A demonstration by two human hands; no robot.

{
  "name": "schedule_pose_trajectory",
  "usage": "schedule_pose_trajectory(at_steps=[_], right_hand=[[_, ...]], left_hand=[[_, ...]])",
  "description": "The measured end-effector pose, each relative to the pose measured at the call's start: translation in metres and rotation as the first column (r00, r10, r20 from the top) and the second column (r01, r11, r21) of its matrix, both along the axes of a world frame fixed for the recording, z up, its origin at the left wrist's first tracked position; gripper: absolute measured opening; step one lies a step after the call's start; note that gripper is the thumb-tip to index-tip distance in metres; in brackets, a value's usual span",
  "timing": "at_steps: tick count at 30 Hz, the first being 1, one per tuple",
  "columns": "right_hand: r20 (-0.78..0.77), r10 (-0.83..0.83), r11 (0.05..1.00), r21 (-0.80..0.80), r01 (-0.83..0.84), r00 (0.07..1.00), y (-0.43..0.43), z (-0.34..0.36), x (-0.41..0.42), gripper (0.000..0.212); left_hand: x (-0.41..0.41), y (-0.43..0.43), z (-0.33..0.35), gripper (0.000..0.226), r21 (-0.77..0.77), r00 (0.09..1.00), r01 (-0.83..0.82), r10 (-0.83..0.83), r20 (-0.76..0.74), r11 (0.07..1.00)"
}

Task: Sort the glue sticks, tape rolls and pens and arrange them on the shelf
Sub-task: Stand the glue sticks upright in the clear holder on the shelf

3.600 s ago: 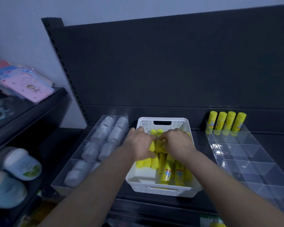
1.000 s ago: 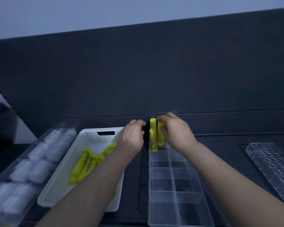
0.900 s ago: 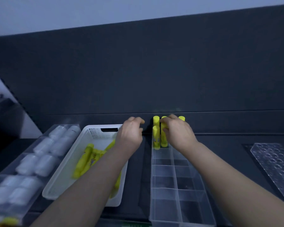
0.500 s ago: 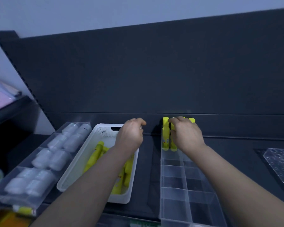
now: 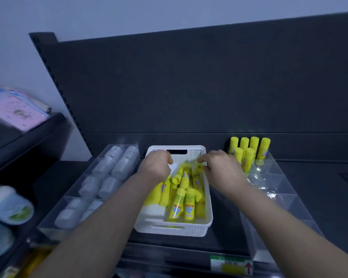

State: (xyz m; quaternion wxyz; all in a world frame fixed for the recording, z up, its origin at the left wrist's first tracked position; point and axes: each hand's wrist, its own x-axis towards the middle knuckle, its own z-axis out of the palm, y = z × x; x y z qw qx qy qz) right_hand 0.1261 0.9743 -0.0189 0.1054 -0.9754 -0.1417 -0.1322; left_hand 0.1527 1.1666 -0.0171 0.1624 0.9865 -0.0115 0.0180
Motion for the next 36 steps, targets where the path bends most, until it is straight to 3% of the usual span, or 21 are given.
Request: schedule_pose_trajectory(at_steps=[4,8,11,14,18,24,29,32,34,36], right_hand=[[-0.055,-0.034,0.999,0.015,0.035,0.998,0.004,-0.012,-0.004,0.035],[-0.059,-0.077,0.995,0.062,0.081,0.995,0.003,-0.014,-0.006,0.033],[-0.049,-0.085,0.992,0.094,0.09,0.995,0.003,-0.015,-0.01,0.031],[-0.053,-0.084,0.991,0.102,0.089,0.995,0.004,-0.015,-0.014,0.03],[-0.058,-0.075,0.993,0.086,0.08,0.995,0.006,-0.01,-0.016,0.031],[-0.062,-0.074,0.994,0.073,0.078,0.995,0.014,-0.005,-0.015,0.033],[-0.057,-0.051,0.997,0.055,0.054,0.997,0.02,-0.005,-0.013,0.033],[-0.056,-0.059,0.997,0.053,0.062,0.997,0.02,-0.002,-0.009,0.033],[-0.066,-0.058,0.996,0.065,0.062,0.996,0.024,0.0,-0.004,0.033],[-0.079,-0.041,0.996,0.076,0.047,0.996,0.034,0.001,0.004,0.033]], left_hand=[[-0.001,-0.003,-0.009,0.031,-0.017,0.987,0.159,-0.16,-0.023,0.987],[-0.002,-0.013,-0.013,0.047,0.051,0.892,0.429,-0.413,-0.184,0.902],[-0.001,-0.015,-0.018,0.051,0.139,0.862,0.487,-0.449,-0.234,0.862],[0.0,-0.015,-0.019,0.041,0.183,0.864,0.498,-0.468,-0.185,0.848],[0.004,-0.008,-0.018,0.016,0.144,0.899,0.439,-0.431,-0.083,0.887],[0.004,-0.006,-0.023,0.043,0.108,0.954,0.291,-0.28,-0.105,0.951],[-0.001,-0.024,-0.019,0.038,0.308,0.978,0.191,-0.208,0.022,0.932],[0.002,-0.015,-0.008,0.038,0.092,0.987,0.059,-0.072,0.143,0.994],[0.006,0.0,0.006,0.036,-0.095,0.97,-0.037,0.058,0.236,0.995],[0.009,0.016,0.015,0.035,-0.189,0.952,-0.057,0.11,0.286,0.98]])
